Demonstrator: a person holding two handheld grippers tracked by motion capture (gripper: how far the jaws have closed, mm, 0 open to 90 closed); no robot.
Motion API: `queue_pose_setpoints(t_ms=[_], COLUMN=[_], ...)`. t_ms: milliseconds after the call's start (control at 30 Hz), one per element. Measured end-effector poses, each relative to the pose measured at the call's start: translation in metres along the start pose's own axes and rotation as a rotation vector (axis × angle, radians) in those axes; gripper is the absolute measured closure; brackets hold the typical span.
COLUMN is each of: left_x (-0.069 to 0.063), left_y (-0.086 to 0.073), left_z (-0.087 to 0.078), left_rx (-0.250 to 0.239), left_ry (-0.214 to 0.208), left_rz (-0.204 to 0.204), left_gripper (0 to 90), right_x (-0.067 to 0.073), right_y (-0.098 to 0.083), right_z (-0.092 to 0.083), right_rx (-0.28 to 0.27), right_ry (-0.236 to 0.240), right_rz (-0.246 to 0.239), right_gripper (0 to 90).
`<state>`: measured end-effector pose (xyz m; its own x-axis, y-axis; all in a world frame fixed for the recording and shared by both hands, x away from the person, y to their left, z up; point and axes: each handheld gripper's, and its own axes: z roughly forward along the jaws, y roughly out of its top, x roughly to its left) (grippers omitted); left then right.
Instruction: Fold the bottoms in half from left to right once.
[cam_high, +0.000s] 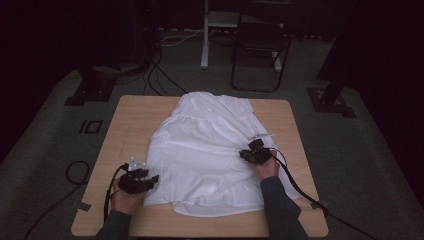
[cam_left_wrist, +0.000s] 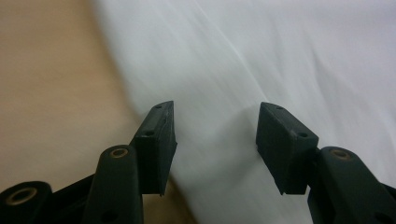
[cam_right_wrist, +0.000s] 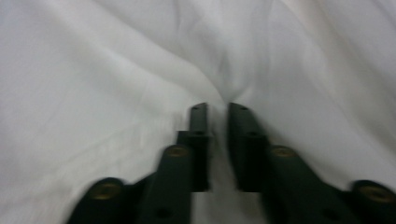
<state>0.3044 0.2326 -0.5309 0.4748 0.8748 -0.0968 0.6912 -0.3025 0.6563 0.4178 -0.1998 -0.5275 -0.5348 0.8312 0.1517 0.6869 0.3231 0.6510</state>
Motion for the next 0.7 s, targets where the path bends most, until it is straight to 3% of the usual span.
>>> queue_pose_setpoints(t_ms=[33, 67, 133, 267, 400, 500, 600, 667, 700], left_x=[-0.003, -0.002, -0.003, -0.009, -0.018, -0.024, -0.019, -0.014, -0.011], left_y=[-0.003, -0.003, -0.005, -0.013, -0.021, -0.026, -0.027, -0.023, -0.019], left_z=[-0.001, -0.002, -0.010, -0.034, -0.049, -0.050, -0.046, -0.042, -0.040], left_rx=[0.000, 0.014, 0.000, -0.043, -0.047, -0.021, -0.034, -0.082, -0.098], left_ry=[-0.012, -0.042, -0.054, -0.078, -0.081, -0.052, -0.043, -0.027, -0.022], left_rz=[0.030, 0.024, 0.041, 0.063, 0.073, 0.110, 0.094, 0.080, 0.081], left_gripper=[49.8, 79.2, 90.0, 90.0, 90.0, 90.0, 89.5, 69.3, 63.9], right_x=[-0.001, -0.004, -0.009, -0.025, -0.038, -0.044, -0.049, -0.053, -0.056], right_y=[-0.003, -0.010, -0.019, -0.052, -0.102, -0.143, -0.173, -0.182, -0.182], right_z=[-0.008, -0.030, -0.054, -0.116, -0.160, -0.174, -0.176, -0.174, -0.175], right_rx=[-0.015, -0.055, -0.099, -0.223, -0.297, -0.296, -0.261, -0.227, -0.231], right_ry=[0.006, 0.032, 0.034, 0.075, 0.059, 0.046, 0.053, 0.003, -0.018], right_rz=[-0.009, -0.011, -0.029, -0.044, -0.029, 0.004, 0.054, 0.083, 0.106], right_gripper=[87.3, 88.6, 88.8, 89.1, 89.1, 89.2, 85.5, 66.5, 60.5])
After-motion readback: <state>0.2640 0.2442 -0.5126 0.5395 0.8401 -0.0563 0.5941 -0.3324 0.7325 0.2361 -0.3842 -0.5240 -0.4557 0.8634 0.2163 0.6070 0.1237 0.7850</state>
